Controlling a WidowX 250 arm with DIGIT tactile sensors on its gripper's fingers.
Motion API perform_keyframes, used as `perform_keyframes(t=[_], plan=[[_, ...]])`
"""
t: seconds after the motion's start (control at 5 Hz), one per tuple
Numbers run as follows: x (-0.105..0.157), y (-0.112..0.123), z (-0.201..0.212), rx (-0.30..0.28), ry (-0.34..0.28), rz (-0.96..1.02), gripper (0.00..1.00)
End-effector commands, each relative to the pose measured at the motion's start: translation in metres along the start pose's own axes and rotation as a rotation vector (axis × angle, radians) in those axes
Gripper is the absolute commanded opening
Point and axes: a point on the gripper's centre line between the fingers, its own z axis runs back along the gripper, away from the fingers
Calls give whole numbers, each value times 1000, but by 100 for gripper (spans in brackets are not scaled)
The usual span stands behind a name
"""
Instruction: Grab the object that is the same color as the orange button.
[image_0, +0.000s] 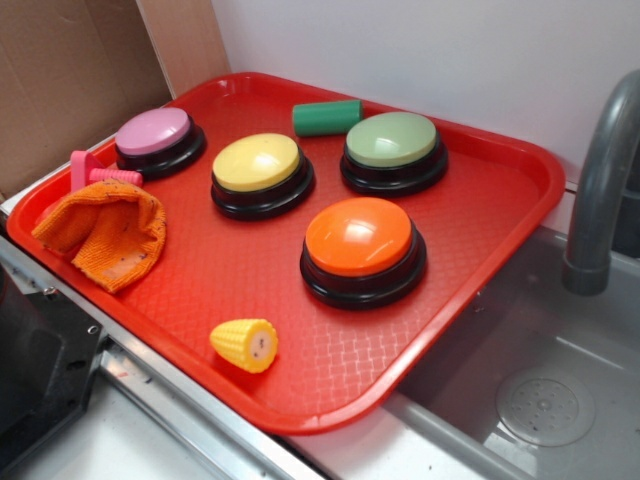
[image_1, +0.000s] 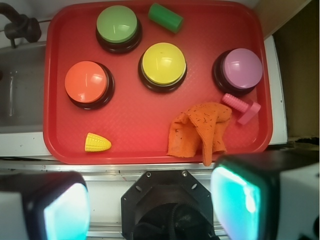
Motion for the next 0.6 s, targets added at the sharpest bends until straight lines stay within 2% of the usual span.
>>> perform_keyframes(t=[0.0, 0.2, 0.4], plan=[[0, 0, 0, 0, 0, 0, 100], [9, 17, -22, 31, -20, 36, 100], [17, 38, -49, 97, -12, 111, 100]])
